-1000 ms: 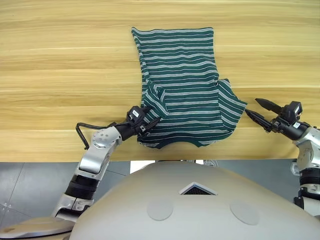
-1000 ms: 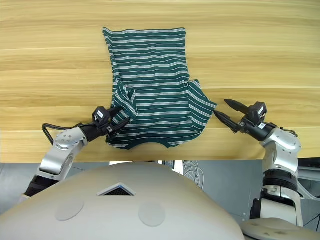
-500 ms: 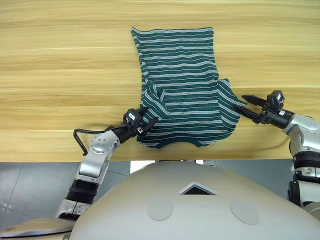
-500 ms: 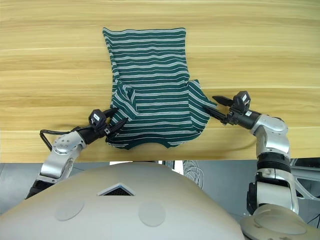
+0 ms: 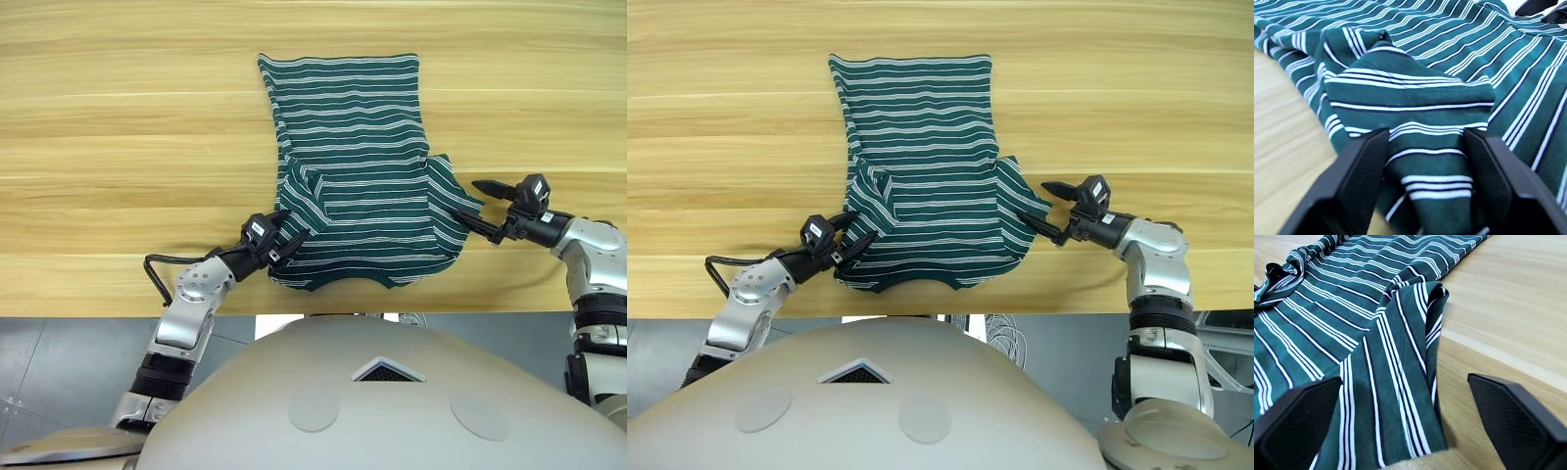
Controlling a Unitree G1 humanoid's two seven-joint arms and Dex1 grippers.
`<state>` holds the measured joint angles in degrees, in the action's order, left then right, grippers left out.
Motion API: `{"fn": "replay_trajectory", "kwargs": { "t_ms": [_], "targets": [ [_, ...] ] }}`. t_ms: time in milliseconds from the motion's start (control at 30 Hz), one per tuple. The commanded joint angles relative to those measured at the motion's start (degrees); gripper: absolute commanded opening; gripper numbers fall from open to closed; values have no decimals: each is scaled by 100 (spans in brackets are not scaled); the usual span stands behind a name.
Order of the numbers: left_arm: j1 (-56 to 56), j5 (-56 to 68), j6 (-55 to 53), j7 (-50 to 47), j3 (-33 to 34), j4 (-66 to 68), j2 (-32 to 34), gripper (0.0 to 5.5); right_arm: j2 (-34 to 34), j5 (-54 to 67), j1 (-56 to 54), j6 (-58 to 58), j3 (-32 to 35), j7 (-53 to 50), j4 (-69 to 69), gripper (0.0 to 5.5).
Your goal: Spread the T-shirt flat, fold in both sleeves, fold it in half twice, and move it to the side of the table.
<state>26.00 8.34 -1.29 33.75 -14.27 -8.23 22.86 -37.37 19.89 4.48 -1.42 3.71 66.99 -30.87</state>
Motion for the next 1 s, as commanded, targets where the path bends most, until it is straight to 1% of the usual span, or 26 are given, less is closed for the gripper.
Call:
{"fn": "replay_trajectory", "kwargs": {
  "t_ms": [33,100,233,333,500,533,567,600,667,1000],
  "targets": [
    [87,-102,-100,-58,42,6,57,271,-132,-371,298,-46,-131,9,-295,513],
    [102,-101,-95,-55,48,-2,60,271,-169,-282,360,-78,-98,141,-329,538],
    [126,-103,-103,-23,39,-29,80,271,-71,-112,603,114,-22,261,-429,538],
    [208,-99,-107,-36,60,-84,97,271,-4,-58,824,139,-114,406,-294,538],
    [261,-105,-120,-42,60,-117,93,271,-28,37,987,285,-171,573,-60,463],
    [265,-104,-124,-41,61,-123,94,271,-39,44,1023,292,-171,590,-9,432],
    [276,-100,-128,-44,64,-135,95,271,-54,43,1044,308,-175,594,34,422],
    [287,-98,-128,-48,67,-144,95,271,-66,38,1053,330,-180,588,61,397],
    [297,-95,-132,-53,69,-158,93,271,-87,15,1069,381,-192,557,111,369],
    [285,-108,-114,-90,35,-103,32,271,6,-38,680,504,-161,194,-119,179]
  ]
}}
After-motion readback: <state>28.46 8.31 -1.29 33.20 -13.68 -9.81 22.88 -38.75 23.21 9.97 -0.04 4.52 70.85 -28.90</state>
